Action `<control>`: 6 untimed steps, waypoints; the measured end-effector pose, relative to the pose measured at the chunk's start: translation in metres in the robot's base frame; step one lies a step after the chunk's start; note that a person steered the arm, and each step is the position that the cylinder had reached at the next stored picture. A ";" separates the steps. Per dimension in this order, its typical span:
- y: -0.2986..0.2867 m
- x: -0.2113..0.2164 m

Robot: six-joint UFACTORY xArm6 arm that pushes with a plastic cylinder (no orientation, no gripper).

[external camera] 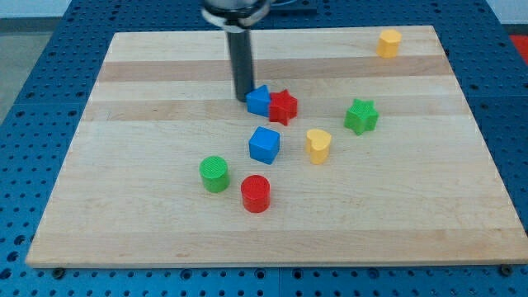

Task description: Push the red star to the top of the green star

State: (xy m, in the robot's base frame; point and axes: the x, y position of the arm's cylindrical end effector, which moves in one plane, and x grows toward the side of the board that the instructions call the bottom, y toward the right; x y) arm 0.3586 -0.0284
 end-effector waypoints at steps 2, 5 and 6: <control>0.011 0.061; 0.053 0.050; 0.094 0.041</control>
State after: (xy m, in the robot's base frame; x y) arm 0.3995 0.0659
